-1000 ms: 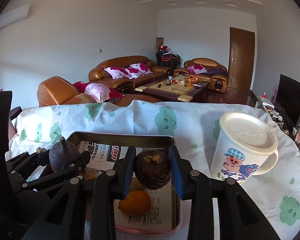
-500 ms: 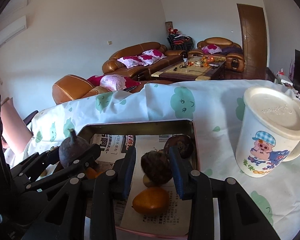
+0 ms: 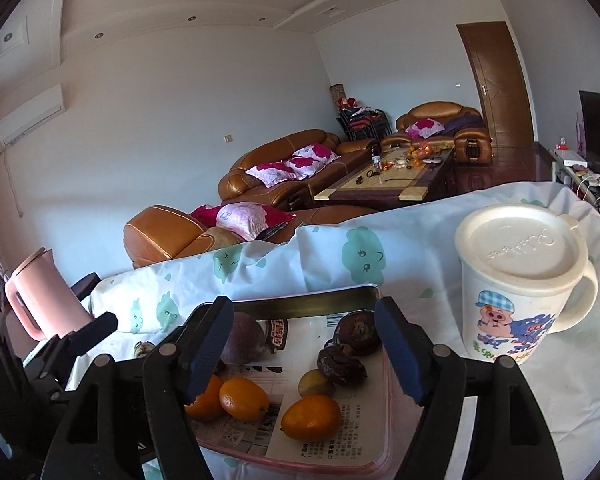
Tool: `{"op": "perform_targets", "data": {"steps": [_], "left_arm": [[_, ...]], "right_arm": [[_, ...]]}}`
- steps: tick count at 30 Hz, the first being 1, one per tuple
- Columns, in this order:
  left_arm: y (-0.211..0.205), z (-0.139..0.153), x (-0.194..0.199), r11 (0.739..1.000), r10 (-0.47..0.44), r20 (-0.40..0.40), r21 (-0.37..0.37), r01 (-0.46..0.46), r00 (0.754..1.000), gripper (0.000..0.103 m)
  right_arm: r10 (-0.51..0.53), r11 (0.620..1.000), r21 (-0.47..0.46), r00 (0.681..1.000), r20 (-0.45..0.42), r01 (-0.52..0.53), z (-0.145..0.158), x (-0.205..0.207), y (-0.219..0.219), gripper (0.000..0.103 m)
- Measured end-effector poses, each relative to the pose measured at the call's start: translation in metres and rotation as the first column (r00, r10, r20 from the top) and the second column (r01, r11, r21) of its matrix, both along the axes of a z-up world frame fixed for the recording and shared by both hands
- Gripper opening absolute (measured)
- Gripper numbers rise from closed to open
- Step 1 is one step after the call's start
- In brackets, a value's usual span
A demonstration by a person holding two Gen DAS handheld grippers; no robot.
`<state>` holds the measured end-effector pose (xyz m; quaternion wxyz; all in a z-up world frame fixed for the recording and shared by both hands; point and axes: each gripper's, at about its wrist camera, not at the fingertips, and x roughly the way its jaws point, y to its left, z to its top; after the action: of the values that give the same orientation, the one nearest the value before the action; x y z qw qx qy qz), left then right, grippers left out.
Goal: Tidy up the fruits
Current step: 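Carry both fruits over the pink tin, lower them in and open both tools, then grasp a small yellow fruit with the left tool while the right tool grasps a cake roll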
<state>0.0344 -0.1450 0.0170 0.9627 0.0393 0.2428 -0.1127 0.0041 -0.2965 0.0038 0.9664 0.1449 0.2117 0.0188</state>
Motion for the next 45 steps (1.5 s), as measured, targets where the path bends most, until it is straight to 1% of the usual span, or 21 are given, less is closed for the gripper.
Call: {"op": "perform_targets", "data": {"steps": [5, 10, 13, 18, 22, 24, 25, 27, 28, 30, 31, 33, 34, 36, 37, 38, 40, 41, 44, 45], "left_arm": [[0.03, -0.004, 0.005, 0.998, 0.059, -0.039, -0.015, -0.059, 0.997, 0.103], [0.063, -0.015, 0.009, 0.993, 0.12, -0.076, 0.02, -0.119, 0.99, 0.103], [0.087, -0.023, 0.015, 0.986, 0.164, -0.125, 0.028, -0.161, 0.979, 0.103], [0.127, -0.041, 0.029, 0.976, 0.219, -0.241, 0.038, -0.217, 0.945, 0.103], [0.148, -0.059, 0.042, 0.975, 0.219, -0.354, 0.04, -0.22, 0.909, 0.103], [0.155, -0.067, 0.046, 0.972, 0.228, -0.389, 0.043, -0.229, 0.893, 0.103], [0.158, -0.07, 0.049, 0.972, 0.223, -0.412, 0.029, -0.232, 0.883, 0.103], [0.163, -0.074, 0.053, 0.972, 0.21, -0.441, 0.001, -0.233, 0.873, 0.099], [0.163, -0.073, 0.052, 0.974, 0.207, -0.433, 0.002, -0.228, 0.877, 0.097], [0.161, -0.072, 0.051, 0.975, 0.21, -0.422, 0.023, -0.221, 0.882, 0.087], [0.161, -0.072, 0.05, 0.974, 0.213, -0.418, 0.023, -0.224, 0.883, 0.084], [0.166, -0.069, 0.048, 0.974, 0.211, -0.408, 0.013, -0.226, 0.888, 0.069], [0.169, -0.068, 0.047, 0.976, 0.206, -0.405, 0.013, -0.219, 0.891, 0.065], [0.173, -0.067, 0.043, 0.979, 0.197, -0.399, 0.023, -0.205, 0.896, 0.047], [0.177, -0.066, 0.042, 0.98, 0.191, -0.396, 0.024, -0.198, 0.898, 0.041], [0.181, -0.065, 0.042, 0.981, 0.184, -0.396, 0.02, -0.192, 0.899, 0.028], [0.193, -0.064, 0.044, 0.984, 0.15, -0.414, -0.027, -0.178, 0.898, 0.028], [0.199, -0.064, 0.045, 0.982, 0.149, -0.423, -0.043, -0.184, 0.894, 0.028], [0.218, -0.057, 0.045, 0.969, 0.208, -0.398, -0.037, -0.243, 0.894, 0.028], [0.225, -0.054, 0.045, 0.964, 0.222, -0.388, -0.052, -0.261, 0.895, 0.028]], "right_arm": [[-0.028, 0.997, -0.067, 0.999, 0.019, 0.029, 0.002, -0.006, 0.011, 0.074], [-0.018, 0.994, -0.111, 0.999, 0.036, 0.022, 0.005, -0.014, 0.031, 0.074], [-0.003, 0.99, -0.138, 0.999, 0.036, 0.008, 0.007, -0.014, 0.046, 0.074], [0.033, 0.976, -0.214, 0.999, 0.02, -0.028, 0.006, -0.01, 0.078, 0.074], [0.071, 0.971, -0.229, 0.997, -0.003, -0.07, 0.008, -0.001, 0.104, 0.074], [0.094, 0.965, -0.243, 0.995, -0.019, -0.096, 0.008, 0.005, 0.119, 0.074], [0.106, 0.961, -0.253, 0.994, -0.027, -0.109, 0.008, 0.009, 0.127, 0.074], [0.132, 0.953, -0.27, 0.99, -0.049, -0.14, 0.007, 0.017, 0.141, 0.074], [0.144, 0.949, -0.274, 0.988, -0.063, -0.156, 0.007, 0.021, 0.147, 0.074], [0.163, 0.945, -0.273, 0.982, -0.091, -0.182, 0.005, 0.031, 0.157, 0.074], [0.174, 0.943, -0.267, 0.979, -0.107, -0.197, 0.004, 0.036, 0.161, 0.074], [0.191, 0.944, -0.245, 0.972, -0.139, -0.221, 0.003, 0.047, 0.167, 0.072], [0.202, 0.945, -0.229, 0.967, -0.158, -0.235, 0.002, 0.053, 0.17, 0.072], [0.221, 0.943, -0.208, 0.956, -0.194, -0.26, -0.001, 0.062, 0.179, 0.069], [0.226, 0.941, -0.207, 0.951, -0.212, -0.269, -0.003, 0.067, 0.184, 0.068], [0.23, 0.936, -0.212, 0.946, -0.229, -0.279, -0.005, 0.071, 0.189, 0.067], [0.246, 0.924, -0.229, 0.933, -0.261, -0.308, -0.009, 0.078, 0.2, 0.065], [0.255, 0.915, -0.239, 0.926, -0.278, -0.323, -0.012, 0.081, 0.206, 0.065], [0.277, 0.896, -0.251, 0.903, -0.327, -0.366, -0.022, 0.09, 0.221, 0.065], [0.282, 0.892, -0.249, 0.896, -0.344, -0.376, -0.025, 0.093, 0.225, 0.065]]}}
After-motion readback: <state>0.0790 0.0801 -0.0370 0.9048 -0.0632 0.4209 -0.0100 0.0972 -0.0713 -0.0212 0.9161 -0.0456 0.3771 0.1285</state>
